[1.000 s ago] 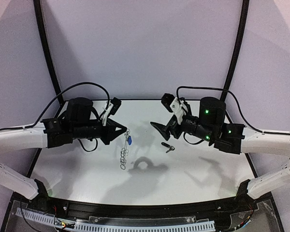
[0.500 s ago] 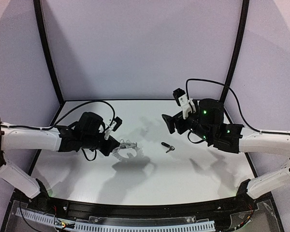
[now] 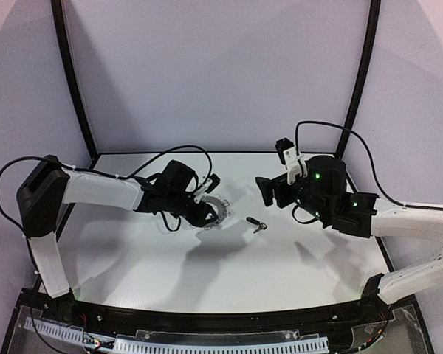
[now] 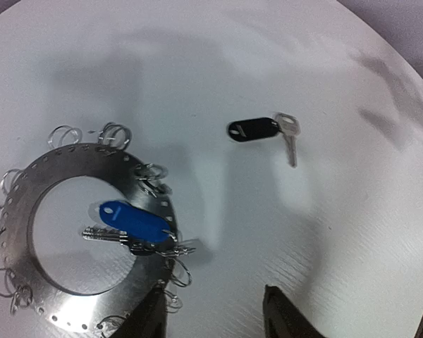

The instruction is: Put the keys on the keyring

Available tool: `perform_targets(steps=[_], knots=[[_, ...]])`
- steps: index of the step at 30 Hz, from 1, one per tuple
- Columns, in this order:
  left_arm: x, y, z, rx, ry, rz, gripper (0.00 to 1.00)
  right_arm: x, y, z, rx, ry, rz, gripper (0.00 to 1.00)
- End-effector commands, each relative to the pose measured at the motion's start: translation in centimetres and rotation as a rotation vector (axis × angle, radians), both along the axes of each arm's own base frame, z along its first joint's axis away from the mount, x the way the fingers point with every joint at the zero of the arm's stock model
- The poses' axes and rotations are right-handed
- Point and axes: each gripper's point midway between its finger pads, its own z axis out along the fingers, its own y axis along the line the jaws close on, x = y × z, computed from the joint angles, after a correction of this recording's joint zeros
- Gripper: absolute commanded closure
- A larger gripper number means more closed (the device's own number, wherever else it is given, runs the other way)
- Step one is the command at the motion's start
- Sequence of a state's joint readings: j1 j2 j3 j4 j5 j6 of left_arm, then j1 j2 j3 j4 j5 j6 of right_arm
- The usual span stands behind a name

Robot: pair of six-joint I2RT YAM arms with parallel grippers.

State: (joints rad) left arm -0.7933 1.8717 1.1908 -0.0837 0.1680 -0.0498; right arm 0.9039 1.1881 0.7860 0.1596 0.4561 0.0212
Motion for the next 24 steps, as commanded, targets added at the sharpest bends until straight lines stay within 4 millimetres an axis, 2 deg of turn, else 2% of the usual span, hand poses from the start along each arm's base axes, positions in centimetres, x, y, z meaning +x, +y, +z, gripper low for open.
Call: perform_targets(steps=[1,2,3,5,6,8,9,10,11,12,13,14,15,16,19,20,22,23,24], knots=[[-4.2,-2.0,2.5,-0.142,0.103,-0.207,0.46,0.0,-1.8,-0.1,0.047,0.021,-0.068,0.02],[-4.5,-1.8,2.7,-0.151,0.107,-0.205,0.23,0.1,-2.0,-0.4,0.058,0.045,-0.069,0.02],[-4.3,-1.4,2.8,-0.149,0.101,-0.176,0.07,0.2,-2.3,-0.7,0.079,0.076,-0.075,0.02],[-3.2,-0.2,3.1,-0.127,0.061,-0.075,0.02,1.0,-3.0,-1.7,0.111,0.158,-0.092,0.02],[-3.3,-0.1,3.5,-0.142,0.064,-0.064,0.02,1.2,-3.6,-2.4,0.102,0.187,-0.110,0.02],[-1.1,2.8,4.8,-0.135,-0.019,0.145,0.01,2.4,-4.8,-4.2,0.149,0.337,-0.150,0.02],[-1.1,2.8,4.8,-0.145,-0.005,0.159,0.01,2.5,-5.0,-4.2,0.149,0.344,-0.151,0.02],[0.2,5.1,6.6,-0.183,-0.069,0.287,0.01,3.0,-5.6,-5.8,0.140,0.428,-0.180,0.02],[0.2,6.4,7.6,-0.224,-0.063,0.348,0.01,3.3,-5.8,-6.7,0.132,0.472,-0.187,0.02],[0.9,7.0,7.7,-0.238,-0.061,0.395,0.01,3.4,-5.9,-7.4,0.117,0.499,-0.194,0.02],[1.2,9.5,8.7,-0.274,-0.065,0.493,0.01,3.6,-6.4,-8.7,0.091,0.556,-0.222,0.02],[2.0,11.3,8.8,-0.288,-0.063,0.578,0.01,3.8,-6.1,-9.3,0.082,0.593,-0.220,0.02],[1.8,12.6,8.9,-0.287,-0.059,0.620,0.01,3.9,-5.8,-10.2,0.064,0.624,-0.214,0.02],[2.4,14.5,8.7,-0.275,-0.061,0.687,0.01,4.0,-5.3,-10.8,0.056,0.651,-0.191,0.02],[2.6,17.9,7.6,-0.245,-0.007,0.821,0.01,4.8,-2.8,-12.4,0.019,0.725,-0.105,0.02],[2.5,18.2,7.4,-0.232,-0.002,0.830,0.01,5.1,-2.3,-12.8,0.014,0.740,-0.092,0.02],[2.4,18.6,6.9,-0.216,0.017,0.842,0.01,6.3,0.9,-13.0,0.013,0.776,0.029,0.02],[2.4,18.6,6.9,-0.214,0.019,0.838,0.01,6.7,2.0,-12.6,0.008,0.775,0.082,0.02],[2.4,18.5,6.7,-0.210,0.022,0.832,0.01,7.0,2.7,-13.1,-0.012,0.780,0.117,0.02]])
